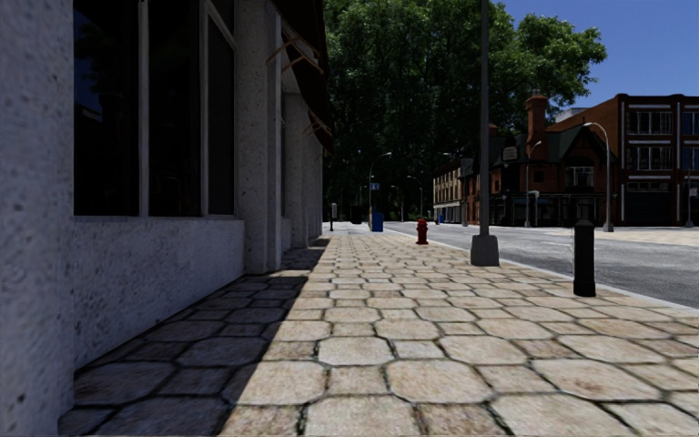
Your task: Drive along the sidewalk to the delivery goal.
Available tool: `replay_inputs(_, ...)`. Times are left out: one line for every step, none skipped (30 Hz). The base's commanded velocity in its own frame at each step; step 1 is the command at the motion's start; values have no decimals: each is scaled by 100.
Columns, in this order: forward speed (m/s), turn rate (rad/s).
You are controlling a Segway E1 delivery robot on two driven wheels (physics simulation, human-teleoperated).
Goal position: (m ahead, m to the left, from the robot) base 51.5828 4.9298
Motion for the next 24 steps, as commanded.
replay_inputs(200,0)
replay_inputs(200,0)
replay_inputs(200,0)
replay_inputs(200,0)
replay_inputs(200,0)
replay_inputs(200,0)
replay_inputs(200,0)
replay_inputs(200,0)
replay_inputs(200,0)
replay_inputs(200,0)
replay_inputs(200,0)
replay_inputs(200,0)
replay_inputs(200,0)
replay_inputs(200,0)
replay_inputs(200,0)
replay_inputs(200,0)
replay_inputs(200,0)
replay_inputs(200,0)
replay_inputs(200,0)
replay_inputs(200,0)
replay_inputs(200,0)
replay_inputs(200,0)
replay_inputs(200,0)
replay_inputs(200,0)
